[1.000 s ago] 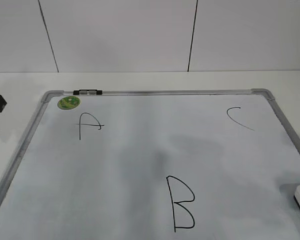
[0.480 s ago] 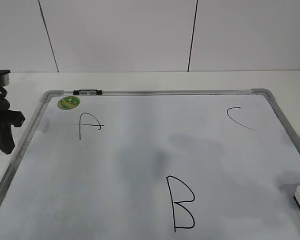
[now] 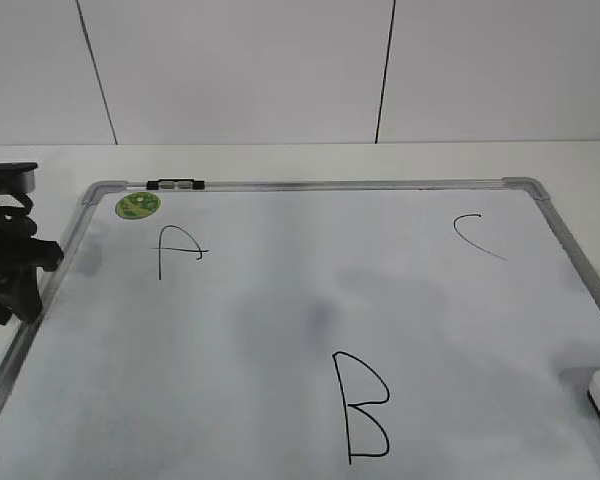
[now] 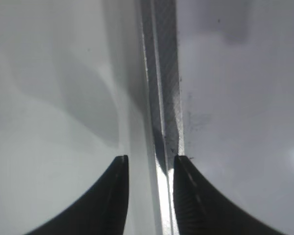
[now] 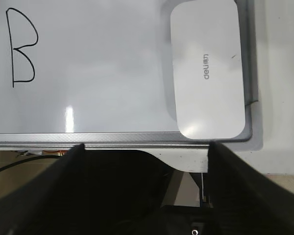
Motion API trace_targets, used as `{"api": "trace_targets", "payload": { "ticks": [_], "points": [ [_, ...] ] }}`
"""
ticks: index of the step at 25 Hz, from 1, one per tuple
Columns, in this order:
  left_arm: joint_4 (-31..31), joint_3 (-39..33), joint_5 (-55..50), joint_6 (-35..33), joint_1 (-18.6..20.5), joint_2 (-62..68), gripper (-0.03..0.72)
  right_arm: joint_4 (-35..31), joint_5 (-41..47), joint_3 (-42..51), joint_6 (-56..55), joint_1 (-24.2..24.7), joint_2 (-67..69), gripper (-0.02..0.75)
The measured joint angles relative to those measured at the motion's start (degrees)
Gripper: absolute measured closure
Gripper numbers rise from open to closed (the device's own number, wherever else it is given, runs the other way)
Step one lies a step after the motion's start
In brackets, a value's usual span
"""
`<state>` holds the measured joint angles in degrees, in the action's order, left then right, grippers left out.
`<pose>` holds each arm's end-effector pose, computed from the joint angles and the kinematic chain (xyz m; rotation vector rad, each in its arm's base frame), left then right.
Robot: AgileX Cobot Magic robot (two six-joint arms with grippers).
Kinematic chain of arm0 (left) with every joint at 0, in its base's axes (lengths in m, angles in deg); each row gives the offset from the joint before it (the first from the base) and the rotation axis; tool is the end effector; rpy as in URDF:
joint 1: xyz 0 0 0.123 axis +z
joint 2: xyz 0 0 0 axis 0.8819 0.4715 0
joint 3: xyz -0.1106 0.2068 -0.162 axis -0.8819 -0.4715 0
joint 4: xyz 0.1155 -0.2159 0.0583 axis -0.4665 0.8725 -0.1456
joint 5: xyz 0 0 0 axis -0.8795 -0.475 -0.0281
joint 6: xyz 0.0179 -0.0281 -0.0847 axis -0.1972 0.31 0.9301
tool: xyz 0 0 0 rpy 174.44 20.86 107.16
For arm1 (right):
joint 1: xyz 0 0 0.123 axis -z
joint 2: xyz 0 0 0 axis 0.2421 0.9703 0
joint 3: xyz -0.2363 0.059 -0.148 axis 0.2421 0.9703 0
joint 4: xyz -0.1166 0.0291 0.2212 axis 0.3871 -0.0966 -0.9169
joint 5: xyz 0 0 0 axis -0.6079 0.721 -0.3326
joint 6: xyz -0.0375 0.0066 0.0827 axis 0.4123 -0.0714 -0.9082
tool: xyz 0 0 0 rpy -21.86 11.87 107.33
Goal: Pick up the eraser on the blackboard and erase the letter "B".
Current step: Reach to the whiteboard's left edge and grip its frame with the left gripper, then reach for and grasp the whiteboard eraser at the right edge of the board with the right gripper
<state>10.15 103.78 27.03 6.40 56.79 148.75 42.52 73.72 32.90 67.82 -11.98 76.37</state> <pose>0.3346 -0.0401 0.1611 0.0875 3.0748 -0.1808 0.0827 0.0180 0.2837 0.0659 2.7233 0.3227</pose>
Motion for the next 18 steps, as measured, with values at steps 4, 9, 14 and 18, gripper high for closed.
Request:
{"api": "trace_targets", "payload": {
  "ticks": [4,9,14,18],
  "points": [
    [0.1,0.1,0.3,0.0,0.0,1.5,0.452,0.0,0.0,0.0,0.0,0.0,0.0,0.154],
    [0.1,0.2,0.3,0.0,0.0,1.5,0.454,0.0,0.0,0.0,0.0,0.0,0.0,0.154],
    [0.5,0.2,0.3,-0.1,0.0,1.5,0.567,0.0,0.0,0.0,0.0,0.0,0.0,0.154],
    [1.4,0.2,0.3,0.3,0.0,1.5,0.659,0.0,0.0,0.0,0.0,0.0,0.0,0.154]
  ]
}}
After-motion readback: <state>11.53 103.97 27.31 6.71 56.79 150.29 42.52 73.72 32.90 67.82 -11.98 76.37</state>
